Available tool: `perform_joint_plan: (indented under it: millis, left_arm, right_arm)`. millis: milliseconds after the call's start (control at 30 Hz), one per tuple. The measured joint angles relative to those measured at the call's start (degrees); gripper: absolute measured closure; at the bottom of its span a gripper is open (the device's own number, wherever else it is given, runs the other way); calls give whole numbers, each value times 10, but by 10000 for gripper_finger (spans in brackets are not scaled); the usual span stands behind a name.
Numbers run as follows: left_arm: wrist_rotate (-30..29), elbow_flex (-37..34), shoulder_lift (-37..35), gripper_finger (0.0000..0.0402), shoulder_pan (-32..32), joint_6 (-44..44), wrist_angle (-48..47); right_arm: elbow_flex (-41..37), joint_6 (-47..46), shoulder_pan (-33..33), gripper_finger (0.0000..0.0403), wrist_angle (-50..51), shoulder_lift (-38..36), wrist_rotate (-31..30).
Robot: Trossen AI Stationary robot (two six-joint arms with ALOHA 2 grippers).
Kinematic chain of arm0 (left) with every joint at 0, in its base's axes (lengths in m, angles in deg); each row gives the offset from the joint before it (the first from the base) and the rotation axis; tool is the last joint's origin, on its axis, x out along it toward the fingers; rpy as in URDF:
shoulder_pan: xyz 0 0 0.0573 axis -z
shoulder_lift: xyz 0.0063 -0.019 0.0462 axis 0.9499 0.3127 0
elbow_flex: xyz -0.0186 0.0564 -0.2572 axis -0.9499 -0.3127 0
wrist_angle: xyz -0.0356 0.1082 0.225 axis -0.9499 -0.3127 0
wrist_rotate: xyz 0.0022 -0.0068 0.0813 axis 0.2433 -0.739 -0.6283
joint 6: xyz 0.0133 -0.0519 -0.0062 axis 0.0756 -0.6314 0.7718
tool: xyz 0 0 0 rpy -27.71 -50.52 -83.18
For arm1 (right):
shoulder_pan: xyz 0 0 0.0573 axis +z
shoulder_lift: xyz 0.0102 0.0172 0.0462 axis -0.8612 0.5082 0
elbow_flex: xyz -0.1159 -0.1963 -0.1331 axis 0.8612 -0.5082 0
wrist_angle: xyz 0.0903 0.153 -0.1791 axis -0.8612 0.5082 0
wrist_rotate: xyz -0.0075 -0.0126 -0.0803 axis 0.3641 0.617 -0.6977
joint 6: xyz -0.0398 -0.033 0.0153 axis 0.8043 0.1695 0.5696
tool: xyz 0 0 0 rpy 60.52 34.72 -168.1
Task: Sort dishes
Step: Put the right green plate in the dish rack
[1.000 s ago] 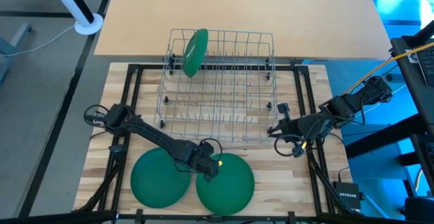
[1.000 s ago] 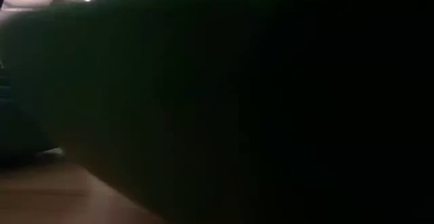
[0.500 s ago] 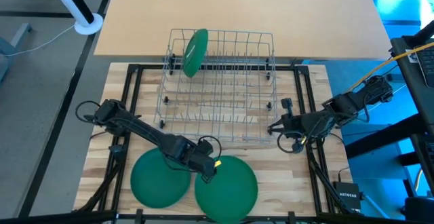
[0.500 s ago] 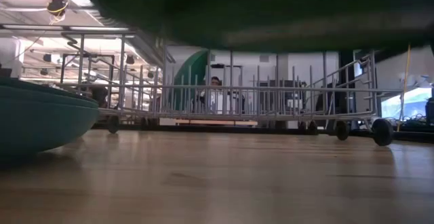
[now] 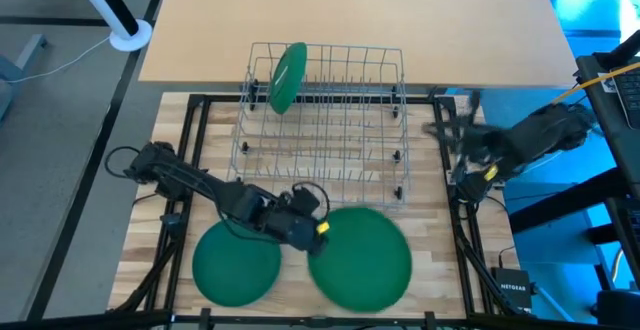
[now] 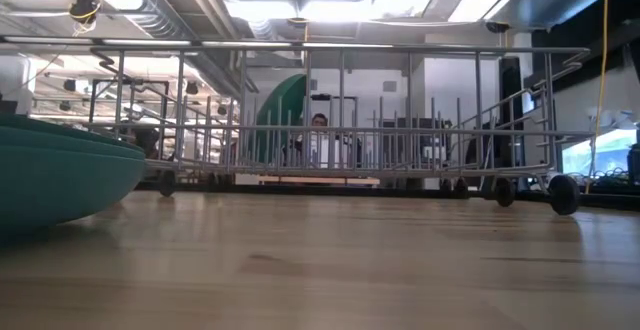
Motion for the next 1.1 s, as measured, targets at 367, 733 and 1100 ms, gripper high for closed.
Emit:
perform_joint_plan:
  millis: [367,733,1100]
  left_arm:
    - [-373,43,-3,401,-78,150,93]
    - [-621,44,100,401,-178,677,629]
    - [-619,43,181,401,-256,694,698]
  right_arm:
    - [125,108,0,359,-4,-7,-71]
    - [137,142,0,359,19,-22,-73]
    - [137,214,0,359,33,-22,-74]
